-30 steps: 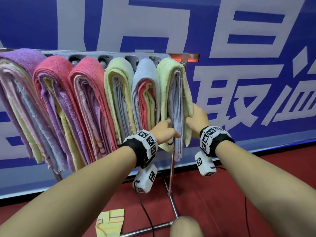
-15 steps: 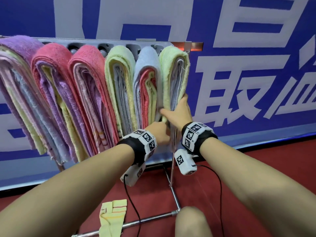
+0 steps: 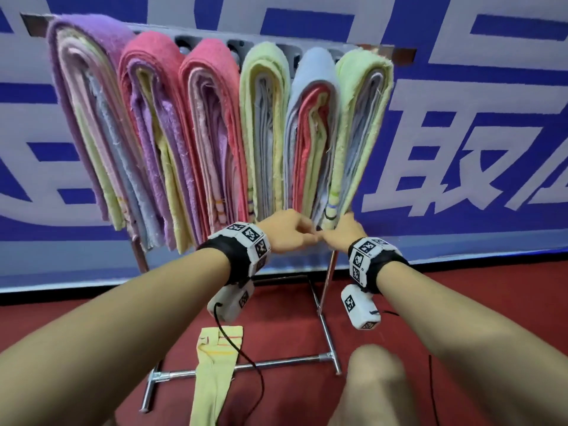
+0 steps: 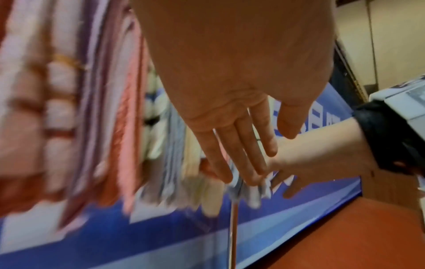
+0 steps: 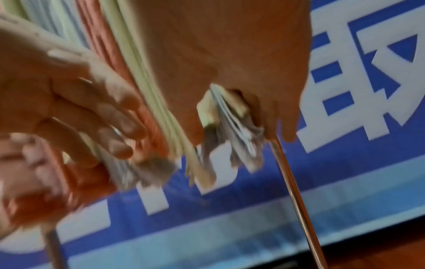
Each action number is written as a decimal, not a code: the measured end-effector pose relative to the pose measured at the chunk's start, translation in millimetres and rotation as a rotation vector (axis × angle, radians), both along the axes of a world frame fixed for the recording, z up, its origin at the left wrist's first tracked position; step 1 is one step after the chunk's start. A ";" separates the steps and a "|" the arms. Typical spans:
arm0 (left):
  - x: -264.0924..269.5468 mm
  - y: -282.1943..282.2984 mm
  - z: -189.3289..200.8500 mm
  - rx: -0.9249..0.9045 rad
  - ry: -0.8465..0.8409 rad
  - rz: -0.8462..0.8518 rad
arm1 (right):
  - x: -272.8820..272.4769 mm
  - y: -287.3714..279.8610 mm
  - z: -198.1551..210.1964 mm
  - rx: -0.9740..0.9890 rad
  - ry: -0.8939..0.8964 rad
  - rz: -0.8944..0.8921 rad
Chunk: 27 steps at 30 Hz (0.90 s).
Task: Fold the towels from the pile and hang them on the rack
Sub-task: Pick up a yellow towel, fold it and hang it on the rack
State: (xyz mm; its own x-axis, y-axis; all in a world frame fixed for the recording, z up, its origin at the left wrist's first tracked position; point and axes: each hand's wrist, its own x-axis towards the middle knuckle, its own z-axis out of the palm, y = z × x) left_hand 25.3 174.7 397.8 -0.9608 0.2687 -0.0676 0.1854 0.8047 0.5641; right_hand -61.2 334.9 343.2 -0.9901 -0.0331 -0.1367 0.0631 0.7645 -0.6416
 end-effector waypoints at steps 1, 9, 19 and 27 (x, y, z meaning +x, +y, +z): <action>6.0 -8.7 -17.9 -0.044 -0.028 0.012 | 7.2 -5.4 -20.0 0.074 -0.106 0.038; 51.2 -104.0 -174.4 -0.246 -0.145 0.395 | 65.9 -111.7 -145.3 0.150 -0.255 0.432; 71.8 -209.2 -379.2 -0.236 -0.413 0.678 | 73.1 -231.1 -357.3 0.271 -0.405 0.682; 96.0 -228.7 -481.9 -0.169 -0.636 0.649 | 122.1 -262.0 -501.3 0.310 -0.635 0.703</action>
State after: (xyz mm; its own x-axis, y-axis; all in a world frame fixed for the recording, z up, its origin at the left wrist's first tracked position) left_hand 121.3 -54.0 -84.1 -0.6886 -0.3707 -0.6233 -0.6349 0.7233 0.2713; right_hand 60.9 72.9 -158.2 -0.4997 -0.4571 -0.7358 -0.2059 0.8877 -0.4117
